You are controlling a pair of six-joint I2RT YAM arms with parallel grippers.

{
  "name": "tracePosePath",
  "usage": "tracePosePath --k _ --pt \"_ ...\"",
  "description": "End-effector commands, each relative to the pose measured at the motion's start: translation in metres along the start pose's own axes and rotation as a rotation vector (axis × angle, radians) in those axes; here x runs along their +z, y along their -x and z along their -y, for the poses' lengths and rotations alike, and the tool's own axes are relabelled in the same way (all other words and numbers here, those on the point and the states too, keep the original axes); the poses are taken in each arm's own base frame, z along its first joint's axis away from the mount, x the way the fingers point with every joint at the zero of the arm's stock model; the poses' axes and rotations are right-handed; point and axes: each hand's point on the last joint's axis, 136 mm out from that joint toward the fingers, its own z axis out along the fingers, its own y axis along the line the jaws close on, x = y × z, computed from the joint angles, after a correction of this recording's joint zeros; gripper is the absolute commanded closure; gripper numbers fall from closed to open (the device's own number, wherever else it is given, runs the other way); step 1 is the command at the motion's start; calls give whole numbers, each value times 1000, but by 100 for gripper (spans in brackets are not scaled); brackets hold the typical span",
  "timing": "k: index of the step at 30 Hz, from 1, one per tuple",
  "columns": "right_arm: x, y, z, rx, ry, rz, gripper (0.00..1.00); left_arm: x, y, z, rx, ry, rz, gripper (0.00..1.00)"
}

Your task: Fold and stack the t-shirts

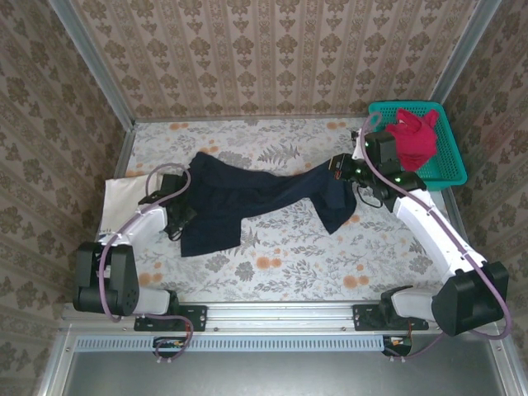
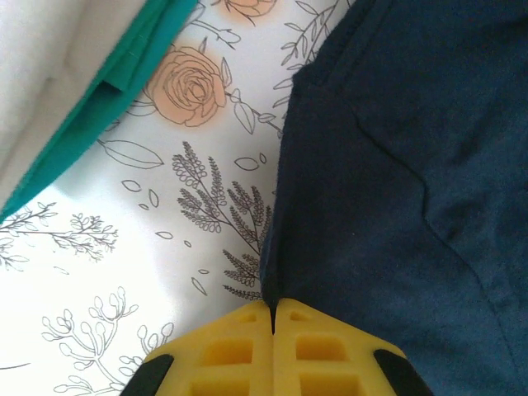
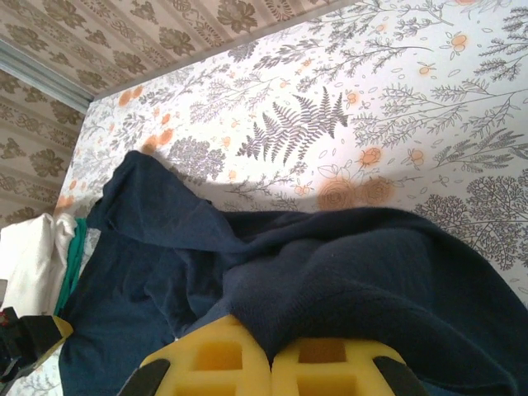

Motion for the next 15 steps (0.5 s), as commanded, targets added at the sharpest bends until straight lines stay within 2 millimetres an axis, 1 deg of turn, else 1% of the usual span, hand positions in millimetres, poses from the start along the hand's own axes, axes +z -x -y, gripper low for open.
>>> tracePosePath --k 1,3,7,9,13,15 --pt "-14 18 -1 28 -24 46 100 -4 -3 -12 25 23 -17 100" --pt "-7 19 8 50 -52 31 100 -4 -2 -11 27 21 -18 100" --pt "17 20 29 115 -78 -9 100 -2 -1 -9 32 18 -22 100" --pt "35 22 41 140 -93 -28 100 -2 -1 -9 34 19 -22 100" --pt "75 26 73 185 -142 -79 100 1 0 -10 34 27 -24 100" --pt "92 31 85 198 -153 -96 100 1 1 -9 34 27 -23 100"
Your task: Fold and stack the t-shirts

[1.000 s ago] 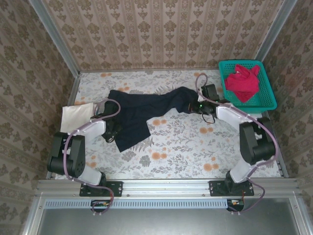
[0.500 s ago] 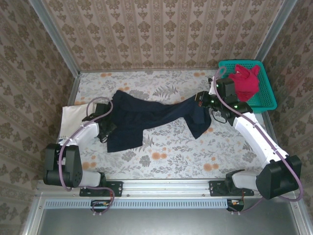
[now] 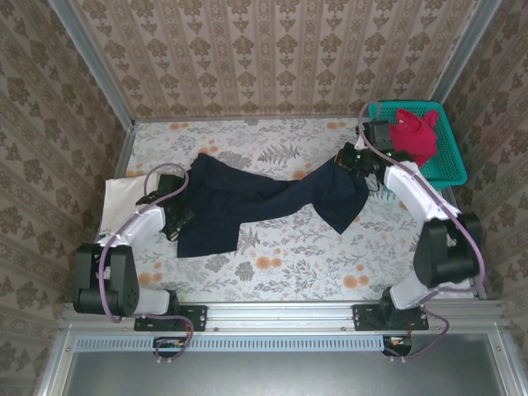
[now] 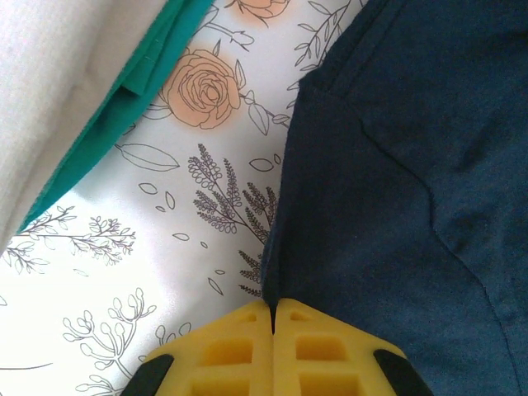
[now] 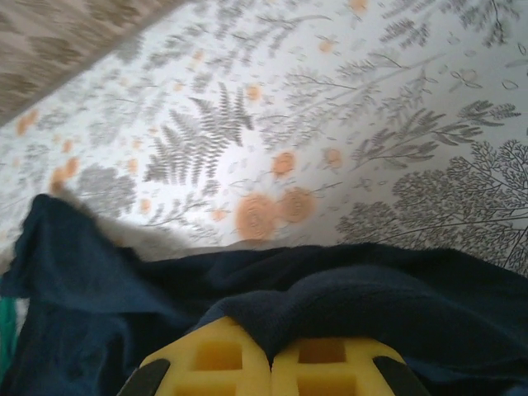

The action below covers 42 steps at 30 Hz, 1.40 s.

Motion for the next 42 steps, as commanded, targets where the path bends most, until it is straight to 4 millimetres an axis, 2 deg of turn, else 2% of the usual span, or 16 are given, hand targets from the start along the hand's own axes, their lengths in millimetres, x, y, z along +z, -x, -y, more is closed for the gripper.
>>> tracePosePath --k 1,3,5,6,8,9,11,14,17,21,25,31,35,39,42 --pt "20 29 0 25 23 19 99 1 1 -3 16 19 -12 100" --pt "36 40 3 28 26 12 98 1 1 -1 15 16 -15 100" --pt "51 49 6 24 31 0 90 2 2 1 12 7 -18 100" --pt "55 53 5 16 43 -5 83 2 2 2 10 6 -19 100" --pt "54 57 2 -8 56 0 54 2 3 4 12 3 -19 100" --pt "51 56 2 -19 51 10 45 1 4 4 11 1 -16 100" --pt "41 52 10 -21 18 50 36 0 4 4 10 1 -13 100" --pt "26 32 33 12 -56 92 35 1 4 3 7 4 -11 100" --pt "21 0 55 52 -111 67 41 3 3 3 9 5 -15 100" --pt "31 -34 69 114 -108 -3 45 5 4 5 18 4 -17 100" --pt "46 -52 73 197 -76 -46 47 6 4 7 16 1 -24 100" --pt "66 -60 79 271 -60 -87 47 6 1 4 12 1 -21 100" --pt "71 -60 80 295 -57 -93 46 4 1 3 7 0 -18 100" --pt "62 -56 78 292 -58 -59 42 4 2 4 7 -3 -15 100" --pt "50 -57 86 298 -101 -26 40 3 1 4 10 -3 -17 100"
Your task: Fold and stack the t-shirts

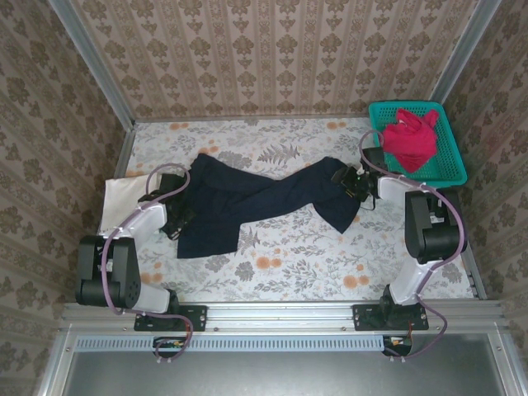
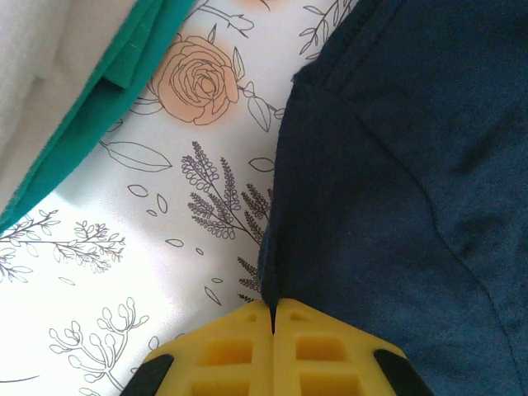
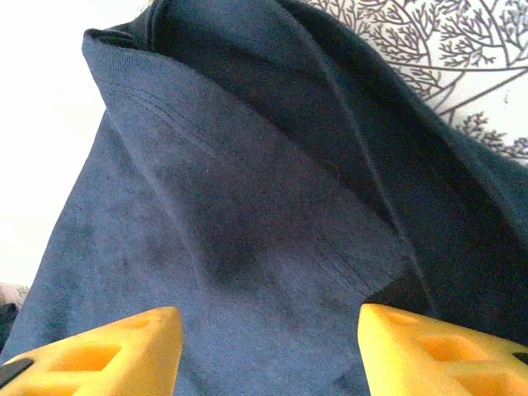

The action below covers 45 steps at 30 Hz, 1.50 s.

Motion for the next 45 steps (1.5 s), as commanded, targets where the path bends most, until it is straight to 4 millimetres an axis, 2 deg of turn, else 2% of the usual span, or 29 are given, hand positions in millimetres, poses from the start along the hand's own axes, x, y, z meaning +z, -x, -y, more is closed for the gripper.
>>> tracePosePath --k 1,5,9,16,20,28,32,35,36,38,40,45 --pt "-18 5 4 26 -15 62 40 -6 4 4 4 -21 16 100" --pt "-13 -5 11 63 -8 49 40 -4 4 4 3 -24 12 100" --pt "-4 -6 8 75 16 30 41 -4 4 5 6 -28 12 100" --pt "5 5 -4 82 51 29 50 -4 2 4 -2 -28 12 100" --pt "7 12 -10 82 63 37 50 -4 3 4 -5 -32 15 100" --pt "13 16 -4 95 46 41 63 -3 2 4 4 -30 14 100" --pt "14 17 -6 93 55 41 77 -2 2 4 4 -28 13 100" --pt "15 19 -4 82 38 42 83 -1 2 4 3 -31 13 100" --pt "16 20 -3 83 36 42 81 -1 2 4 2 -30 14 100" --pt "16 21 -2 93 32 43 63 -2 3 5 4 -31 15 100" --pt "14 21 -3 92 40 51 54 -3 4 5 3 -30 17 100" --pt "10 30 6 63 9 71 43 -3 4 5 8 -31 18 100"
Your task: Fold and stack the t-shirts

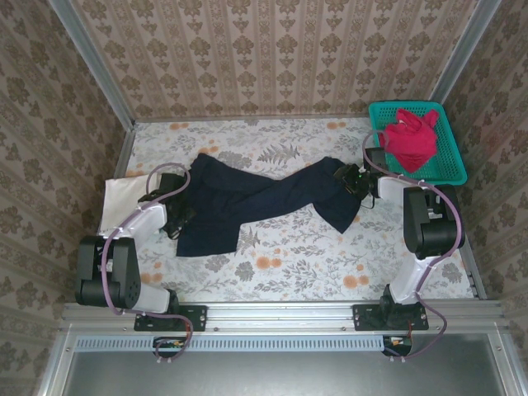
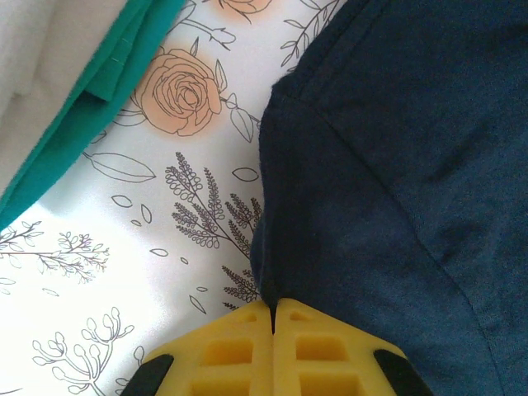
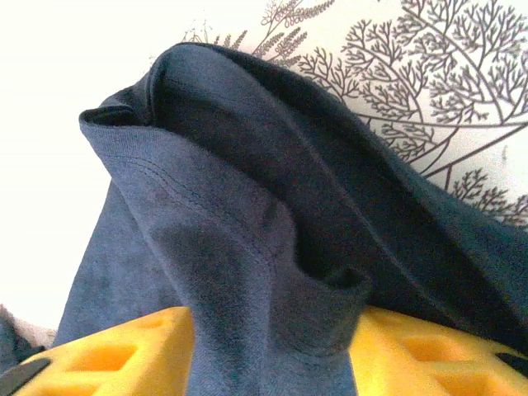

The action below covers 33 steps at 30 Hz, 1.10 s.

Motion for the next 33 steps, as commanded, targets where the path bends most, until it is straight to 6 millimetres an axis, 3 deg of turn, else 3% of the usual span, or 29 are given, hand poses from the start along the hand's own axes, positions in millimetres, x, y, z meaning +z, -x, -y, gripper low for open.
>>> tracePosePath --k 1,5,8,12,19,24,27,33 --pt "-2 14 8 -16 -33 23 41 -3 1 0 11 -7 5 100" --pt "0 21 11 -21 -18 16 36 -4 2 0 12 -9 8 100" --pt "6 18 2 -40 39 -21 37 -4 2 1 8 -11 7 100" --pt "8 12 -10 -54 105 -56 43 -3 2 1 7 -10 5 100" --pt "-8 4 -15 -109 138 -55 52 -3 2 1 7 -12 5 100" --pt "-7 4 -2 -103 83 -51 70 -3 3 3 5 -19 5 100" --pt "-8 4 -5 -72 100 -47 100 -4 2 4 7 -23 5 100" --pt "-44 18 -39 -118 191 35 100 -15 11 13 12 -91 60 100"
